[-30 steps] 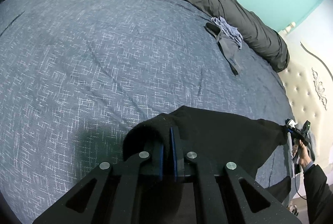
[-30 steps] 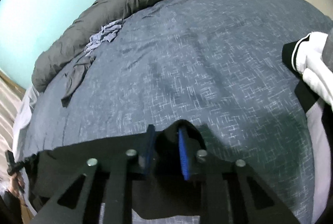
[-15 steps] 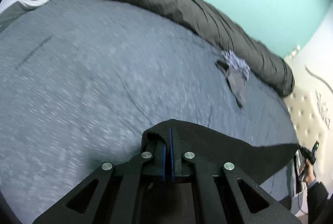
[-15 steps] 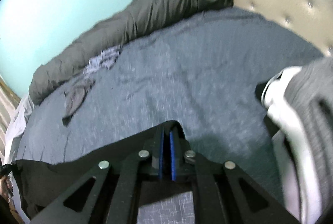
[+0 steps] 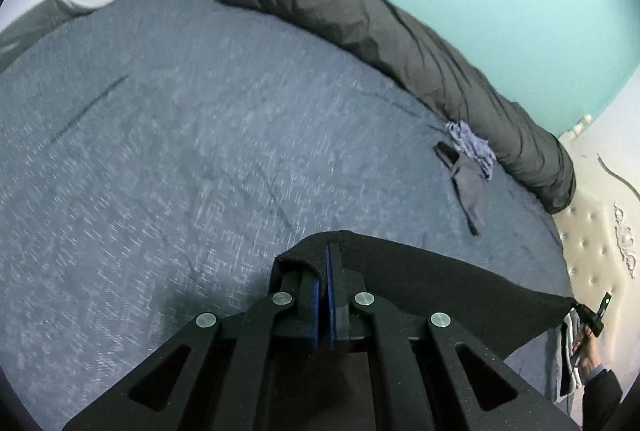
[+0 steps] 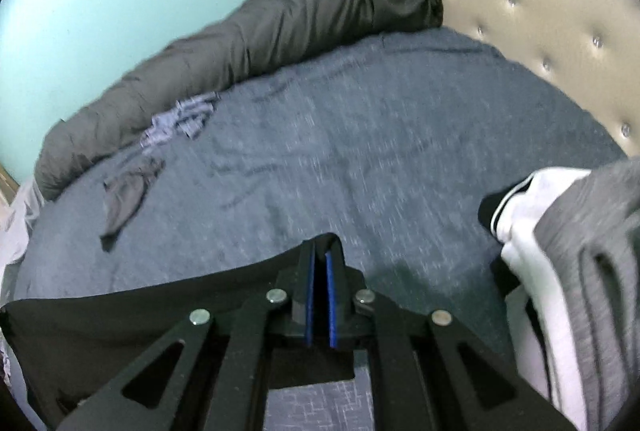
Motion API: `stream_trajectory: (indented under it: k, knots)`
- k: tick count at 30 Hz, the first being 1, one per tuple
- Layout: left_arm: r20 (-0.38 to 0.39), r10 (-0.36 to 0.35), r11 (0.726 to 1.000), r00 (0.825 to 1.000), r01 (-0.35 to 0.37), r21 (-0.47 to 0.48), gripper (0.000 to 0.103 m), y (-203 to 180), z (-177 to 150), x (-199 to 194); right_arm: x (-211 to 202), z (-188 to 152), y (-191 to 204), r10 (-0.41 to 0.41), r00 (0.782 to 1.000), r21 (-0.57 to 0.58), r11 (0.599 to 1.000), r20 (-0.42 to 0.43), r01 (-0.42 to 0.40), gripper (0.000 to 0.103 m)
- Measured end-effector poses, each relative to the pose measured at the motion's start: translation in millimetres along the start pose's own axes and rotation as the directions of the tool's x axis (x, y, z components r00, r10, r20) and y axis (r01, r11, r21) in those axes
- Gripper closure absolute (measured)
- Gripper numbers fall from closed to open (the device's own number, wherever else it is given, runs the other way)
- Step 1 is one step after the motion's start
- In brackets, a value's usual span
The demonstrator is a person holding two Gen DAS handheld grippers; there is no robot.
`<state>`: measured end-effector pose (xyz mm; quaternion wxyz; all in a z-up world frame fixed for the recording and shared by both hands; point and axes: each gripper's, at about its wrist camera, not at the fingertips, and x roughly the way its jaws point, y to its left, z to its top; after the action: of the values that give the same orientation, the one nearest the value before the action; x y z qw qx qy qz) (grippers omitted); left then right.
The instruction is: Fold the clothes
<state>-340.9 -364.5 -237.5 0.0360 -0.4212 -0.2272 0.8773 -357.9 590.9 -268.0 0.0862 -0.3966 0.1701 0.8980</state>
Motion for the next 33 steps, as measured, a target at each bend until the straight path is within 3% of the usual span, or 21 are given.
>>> stream_trajectory:
  k: [14, 17, 19, 22, 26, 33]
  knots:
    - [-0.028, 0.043, 0.999, 0.999, -0.044, -0.026, 0.100, 15, 0, 52, 26, 11, 6, -0.051, 0.998, -0.019, 0.998, 0.029, 0.052, 0.097]
    - [-0.040, 0.053, 0.998, 0.998, -0.054, -0.042, 0.094, 19, -2, 63, 32, 18, 7, -0.120, 0.991, -0.004, 0.993, 0.058, 0.120, 0.097]
    - [-0.045, 0.077, 0.996, 0.996, -0.079, -0.051, 0.069, 24, -4, 64, 32, 20, 5, -0.118, 0.991, 0.017, 0.993, 0.069, 0.117, 0.096]
    - [-0.040, 0.096, 0.992, 0.995, -0.099, -0.081, 0.044, 34, -5, 61, 31, 14, 9, -0.089, 0.994, -0.005, 0.996, 0.064, 0.089, 0.096]
    - [-0.035, 0.115, 0.989, 0.993, -0.118, -0.088, 0.041, 41, -8, 45, 29, -3, 16, -0.060, 0.998, -0.023, 0.998, 0.030, 0.061, 0.094]
    - [-0.086, 0.084, 0.996, 0.993, -0.087, -0.024, 0.039, 27, -42, 10, 8, -52, 31, 0.040, 0.998, 0.000, 0.999, -0.050, -0.040, 0.087]
